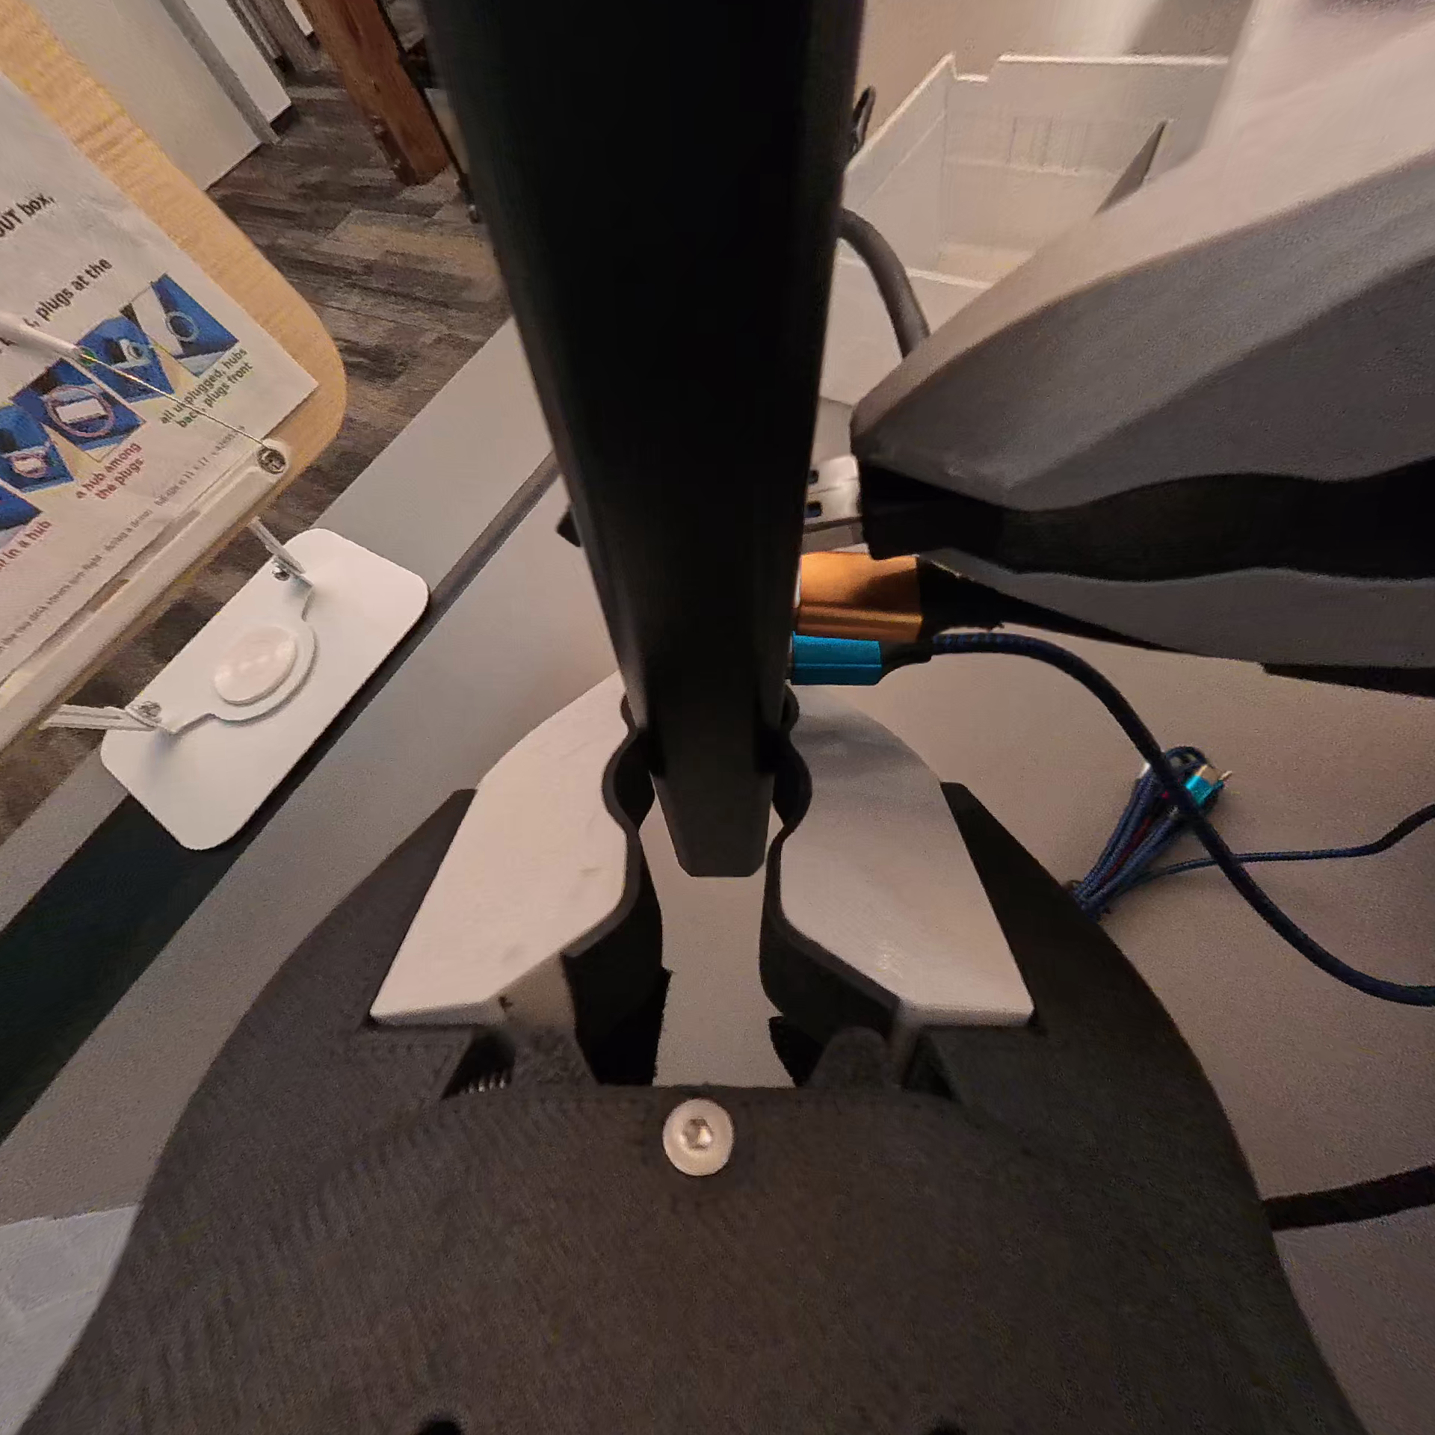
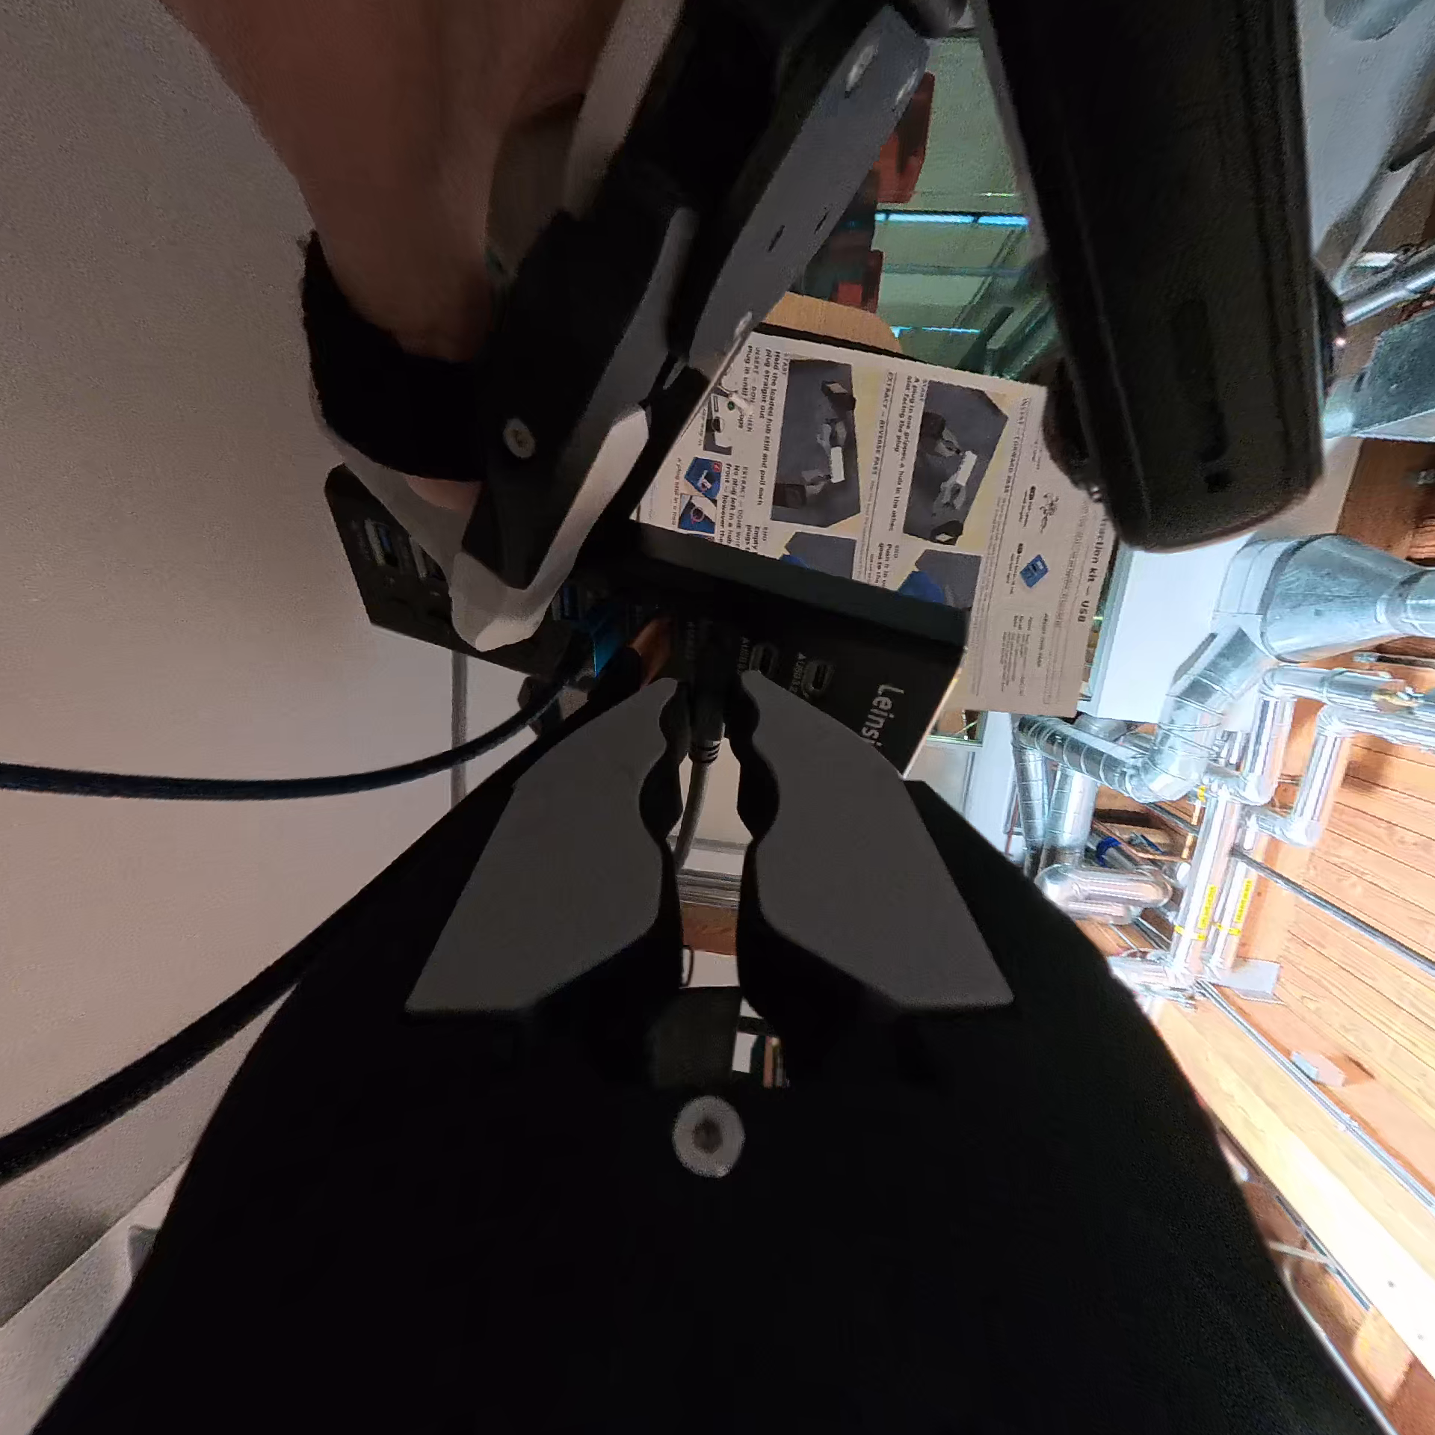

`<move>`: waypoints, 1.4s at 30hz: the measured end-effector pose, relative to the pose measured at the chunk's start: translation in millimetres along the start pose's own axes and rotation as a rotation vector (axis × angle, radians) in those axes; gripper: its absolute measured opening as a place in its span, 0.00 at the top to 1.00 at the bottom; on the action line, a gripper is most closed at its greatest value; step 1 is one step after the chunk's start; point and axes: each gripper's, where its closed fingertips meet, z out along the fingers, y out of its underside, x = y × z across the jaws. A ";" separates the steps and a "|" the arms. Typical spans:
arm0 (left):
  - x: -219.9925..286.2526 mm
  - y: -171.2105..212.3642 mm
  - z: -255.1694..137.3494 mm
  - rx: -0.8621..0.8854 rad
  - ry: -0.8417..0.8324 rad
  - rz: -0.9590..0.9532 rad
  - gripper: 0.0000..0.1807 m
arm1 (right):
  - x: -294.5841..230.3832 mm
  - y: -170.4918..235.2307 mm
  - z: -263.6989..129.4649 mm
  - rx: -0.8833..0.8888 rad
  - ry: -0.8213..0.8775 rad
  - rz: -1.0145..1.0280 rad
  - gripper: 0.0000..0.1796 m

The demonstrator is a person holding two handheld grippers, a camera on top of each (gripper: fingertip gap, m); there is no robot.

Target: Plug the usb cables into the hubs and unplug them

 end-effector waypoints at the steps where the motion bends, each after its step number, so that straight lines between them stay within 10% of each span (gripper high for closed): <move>1: 0.3 1.1 0.2 -0.002 0.013 -0.001 0.86 | -0.1 -1.0 0.4 -0.002 0.003 -0.005 0.95; 19: 81.3 65.7 51.2 -0.218 0.774 -0.440 0.85 | -97.5 30.7 13.7 -0.073 -0.636 0.329 0.94; 42: 98.3 64.8 54.5 -0.231 0.818 -0.467 0.85 | -108.4 33.3 3.4 -0.033 -0.830 0.286 0.94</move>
